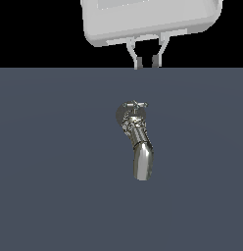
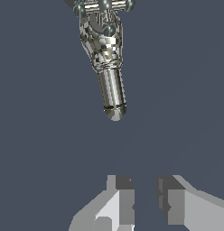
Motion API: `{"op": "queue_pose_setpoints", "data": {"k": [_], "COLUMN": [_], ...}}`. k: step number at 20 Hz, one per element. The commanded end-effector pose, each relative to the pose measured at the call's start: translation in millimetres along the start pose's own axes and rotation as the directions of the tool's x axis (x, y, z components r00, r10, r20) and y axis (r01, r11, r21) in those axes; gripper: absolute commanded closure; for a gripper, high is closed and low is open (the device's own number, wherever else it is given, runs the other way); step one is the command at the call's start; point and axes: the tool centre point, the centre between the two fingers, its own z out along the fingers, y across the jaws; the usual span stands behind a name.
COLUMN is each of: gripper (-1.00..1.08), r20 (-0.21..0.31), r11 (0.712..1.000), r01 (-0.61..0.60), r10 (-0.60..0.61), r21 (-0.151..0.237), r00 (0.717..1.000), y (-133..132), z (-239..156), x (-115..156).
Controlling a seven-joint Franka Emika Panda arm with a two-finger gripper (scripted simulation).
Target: Turn on the faucet by rotating a designated handle.
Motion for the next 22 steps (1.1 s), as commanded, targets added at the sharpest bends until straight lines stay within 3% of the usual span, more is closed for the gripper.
{"op": "queue_pose_setpoints", "data": {"k": [1,2,3,4,5,6,7,8,9,10,11,12,13,14,15,16,17,18,19,20,21,22], "gripper": [0.59,0.59,0.54,0.86,0.9,0.79,0.56,0.04,-0.05,-0.41,-0.41,-0.7,-0.63,-0.69,-0.19,-0.19,0.85,0.33,-0.68,0.88,0.88,-0.82], "r20": [-0.031,-0.032,-0.02,-0.036,-0.063,-0.097,-0.107,-0.131,-0.175,-0.141,-0.136,-0.122,-0.153,-0.128,-0.155,-0.179,-0.226,-0.248,-0.268,-0.258,-0.249,-0.289], "r11": [0.995,0.995,0.999,1.0,0.994,0.993,0.997,0.989,0.984,0.963,0.959,0.964,0.961,0.981,0.958,0.926,0.901,0.914,0.891,0.849,0.816,0.832], "r01": [-0.095,-0.098,-0.032,-0.026,-0.11,-0.113,-0.076,-0.148,-0.179,-0.269,-0.281,-0.257,-0.264,-0.192,-0.282,-0.368,-0.429,-0.404,-0.453,-0.522,-0.565,-0.549], "r10": [0.094,0.098,0.032,0.026,0.11,0.115,0.077,0.147,0.179,0.271,0.284,0.264,0.273,0.196,0.288,0.377,0.431,0.398,0.442,0.524,0.576,0.546], "r21": [-0.011,-0.011,-0.02,0.007,-0.004,0.031,0.012,0.002,0.012,0.036,0.039,0.068,0.081,0.038,0.06,0.085,0.059,0.028,0.025,0.083,0.121,0.079], "r00": [0.995,0.995,0.999,0.999,0.992,0.989,0.991,0.98,0.968,0.952,0.949,0.957,0.95,0.972,0.945,0.909,0.874,0.883,0.856,0.811,0.778,0.786], "y": [33,34,-8,-15,14,2,-24,12,12,43,51,-14,35,-44,18,62,118,128,138,110,147,156], "z": [19,18,34,38,41,34,46,51,43,72,75,85,90,121,124,111,104,105,105,103,105,105], "x": [34,34,37,50,68,89,97,113,135,132,132,137,154,139,205,193,185,188,192,213,197,202]}}
